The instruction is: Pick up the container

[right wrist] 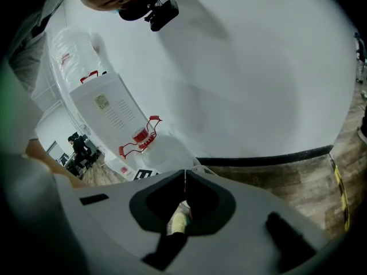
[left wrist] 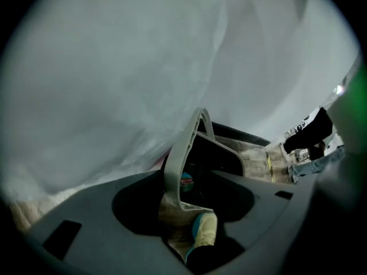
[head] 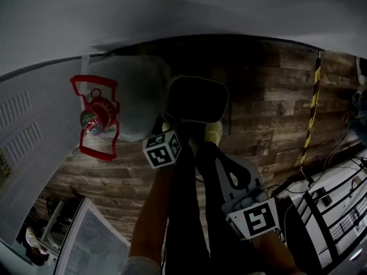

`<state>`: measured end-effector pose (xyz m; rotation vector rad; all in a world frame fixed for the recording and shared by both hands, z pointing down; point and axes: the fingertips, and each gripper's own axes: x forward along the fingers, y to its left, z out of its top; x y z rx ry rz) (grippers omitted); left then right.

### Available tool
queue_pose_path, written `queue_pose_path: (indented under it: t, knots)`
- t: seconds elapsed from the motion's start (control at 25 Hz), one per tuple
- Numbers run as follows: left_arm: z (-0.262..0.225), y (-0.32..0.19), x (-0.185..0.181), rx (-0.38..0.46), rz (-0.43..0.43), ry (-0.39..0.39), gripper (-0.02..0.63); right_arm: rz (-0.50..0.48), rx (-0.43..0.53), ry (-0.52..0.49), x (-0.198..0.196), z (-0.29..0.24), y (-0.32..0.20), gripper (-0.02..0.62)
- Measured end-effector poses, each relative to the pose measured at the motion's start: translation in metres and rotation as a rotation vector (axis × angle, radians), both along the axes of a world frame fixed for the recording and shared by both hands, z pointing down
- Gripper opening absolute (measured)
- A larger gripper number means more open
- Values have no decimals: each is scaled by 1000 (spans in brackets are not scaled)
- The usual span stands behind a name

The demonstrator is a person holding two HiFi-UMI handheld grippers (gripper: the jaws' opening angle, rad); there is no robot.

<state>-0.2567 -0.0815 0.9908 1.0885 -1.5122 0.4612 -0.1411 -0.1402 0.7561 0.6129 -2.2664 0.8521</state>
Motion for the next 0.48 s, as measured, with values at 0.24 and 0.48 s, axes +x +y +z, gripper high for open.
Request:
queue_pose_path:
  t: [0.24,0.48]
  knots:
    - [-16,-9,21,12,62,36,218,12,-4,-11,6,-11,-6,25]
    - [-20,-43,56,35,276,55,186,50,9,-33,15,-30,-24,26]
